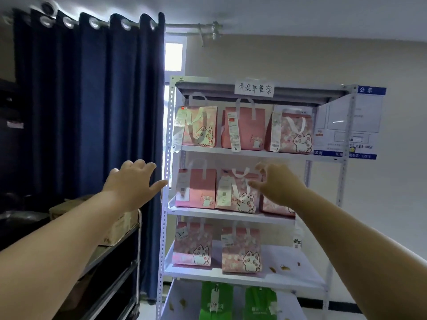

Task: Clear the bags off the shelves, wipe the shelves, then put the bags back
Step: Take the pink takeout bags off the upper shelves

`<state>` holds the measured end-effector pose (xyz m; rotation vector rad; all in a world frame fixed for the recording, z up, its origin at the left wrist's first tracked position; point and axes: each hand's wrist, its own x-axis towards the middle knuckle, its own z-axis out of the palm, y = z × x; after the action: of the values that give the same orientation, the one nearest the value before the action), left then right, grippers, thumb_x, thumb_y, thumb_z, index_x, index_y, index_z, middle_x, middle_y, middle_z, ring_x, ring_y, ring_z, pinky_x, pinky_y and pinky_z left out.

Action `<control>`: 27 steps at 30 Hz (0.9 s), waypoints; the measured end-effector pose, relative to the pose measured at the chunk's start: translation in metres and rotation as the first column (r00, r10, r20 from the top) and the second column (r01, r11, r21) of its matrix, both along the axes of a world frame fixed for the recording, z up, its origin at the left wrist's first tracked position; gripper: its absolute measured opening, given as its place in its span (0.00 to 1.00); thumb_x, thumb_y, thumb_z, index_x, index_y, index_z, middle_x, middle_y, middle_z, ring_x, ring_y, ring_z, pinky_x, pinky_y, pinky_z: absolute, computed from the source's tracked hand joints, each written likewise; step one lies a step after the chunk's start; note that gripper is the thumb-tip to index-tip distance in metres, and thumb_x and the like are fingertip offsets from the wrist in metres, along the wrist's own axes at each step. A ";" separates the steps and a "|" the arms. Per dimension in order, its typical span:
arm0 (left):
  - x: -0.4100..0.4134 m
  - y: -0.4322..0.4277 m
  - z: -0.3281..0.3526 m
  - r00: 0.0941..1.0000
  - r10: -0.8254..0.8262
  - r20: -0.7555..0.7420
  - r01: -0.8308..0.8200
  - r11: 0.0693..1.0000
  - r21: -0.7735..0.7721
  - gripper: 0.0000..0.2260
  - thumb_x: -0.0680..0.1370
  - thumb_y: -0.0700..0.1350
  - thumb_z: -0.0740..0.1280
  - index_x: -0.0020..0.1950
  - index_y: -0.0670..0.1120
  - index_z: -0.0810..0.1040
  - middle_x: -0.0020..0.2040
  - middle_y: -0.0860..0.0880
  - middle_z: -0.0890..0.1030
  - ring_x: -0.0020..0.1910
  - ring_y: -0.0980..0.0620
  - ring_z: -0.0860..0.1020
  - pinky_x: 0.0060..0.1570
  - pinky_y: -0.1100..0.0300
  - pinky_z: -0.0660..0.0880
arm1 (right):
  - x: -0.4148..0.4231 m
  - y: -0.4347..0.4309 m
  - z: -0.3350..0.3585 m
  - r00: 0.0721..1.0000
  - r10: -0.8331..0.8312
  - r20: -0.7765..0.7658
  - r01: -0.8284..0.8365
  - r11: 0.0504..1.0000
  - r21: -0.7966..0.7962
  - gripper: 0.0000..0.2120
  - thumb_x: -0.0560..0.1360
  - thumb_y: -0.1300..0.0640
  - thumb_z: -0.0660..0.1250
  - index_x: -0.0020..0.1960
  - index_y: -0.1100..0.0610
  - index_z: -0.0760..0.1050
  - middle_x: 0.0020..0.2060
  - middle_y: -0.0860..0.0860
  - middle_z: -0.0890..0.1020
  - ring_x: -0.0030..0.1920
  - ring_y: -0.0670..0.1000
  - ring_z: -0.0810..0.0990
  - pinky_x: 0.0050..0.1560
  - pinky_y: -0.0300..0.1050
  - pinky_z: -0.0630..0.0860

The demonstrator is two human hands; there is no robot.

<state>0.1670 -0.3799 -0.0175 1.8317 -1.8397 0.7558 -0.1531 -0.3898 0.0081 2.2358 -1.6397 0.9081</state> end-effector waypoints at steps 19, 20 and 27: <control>0.017 -0.318 0.008 0.996 -0.007 -0.094 0.001 0.999 -0.054 0.30 0.74 0.67 0.53 0.69 0.51 0.66 0.63 0.51 0.73 0.60 0.49 0.72 0.52 0.51 0.74 | 0.023 -0.342 0.012 0.998 0.059 -0.025 -0.060 0.997 -0.042 0.22 0.75 0.44 0.64 0.65 0.54 0.70 0.58 0.52 0.78 0.55 0.51 0.77 0.56 0.52 0.76; 0.018 -0.333 0.008 0.995 -0.010 -0.103 0.005 0.999 -0.050 0.30 0.75 0.67 0.53 0.69 0.51 0.66 0.64 0.51 0.73 0.61 0.50 0.72 0.53 0.51 0.74 | 0.026 -0.357 0.013 0.998 0.064 -0.016 -0.064 0.997 -0.047 0.22 0.75 0.44 0.64 0.64 0.54 0.70 0.57 0.51 0.79 0.54 0.50 0.77 0.55 0.51 0.76; 0.038 -0.420 0.022 0.987 -0.065 -0.147 0.055 0.996 -0.070 0.29 0.74 0.68 0.53 0.69 0.51 0.66 0.65 0.52 0.72 0.61 0.51 0.72 0.52 0.53 0.75 | 0.056 -0.450 0.029 0.998 0.052 0.032 -0.047 0.989 -0.142 0.17 0.75 0.46 0.63 0.58 0.54 0.74 0.52 0.50 0.81 0.49 0.50 0.77 0.44 0.44 0.73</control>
<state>0.2049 -0.8003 0.0049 1.7341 -1.7460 0.6321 -0.0971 -0.8402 0.0373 2.1859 -1.4898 1.0478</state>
